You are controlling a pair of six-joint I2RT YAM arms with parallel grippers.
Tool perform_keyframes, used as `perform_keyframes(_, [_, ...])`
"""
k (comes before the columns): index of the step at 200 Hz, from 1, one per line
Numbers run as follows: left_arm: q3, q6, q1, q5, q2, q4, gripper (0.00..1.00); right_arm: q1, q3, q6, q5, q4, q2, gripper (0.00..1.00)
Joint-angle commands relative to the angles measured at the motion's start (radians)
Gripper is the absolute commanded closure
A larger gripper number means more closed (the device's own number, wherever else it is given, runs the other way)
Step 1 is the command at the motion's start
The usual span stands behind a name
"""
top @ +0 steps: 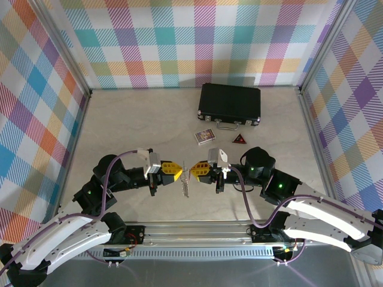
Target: Put the keys on the keyring
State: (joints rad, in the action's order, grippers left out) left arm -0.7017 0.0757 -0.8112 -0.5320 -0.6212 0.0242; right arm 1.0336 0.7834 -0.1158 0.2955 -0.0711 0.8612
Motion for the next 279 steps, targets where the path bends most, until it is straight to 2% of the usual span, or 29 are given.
perform_keyframes(1, [0.006,0.007,-0.013,-0.004,0.012,-0.04,1.0,-0.001,0.014,0.005,0.004,-0.049,-0.017,1.0])
perform_keyframes(279, [0.008,0.004,-0.013,0.001,0.015,-0.038,1.0,-0.001,-0.011,-0.001,-0.024,-0.075,-0.017,1.0])
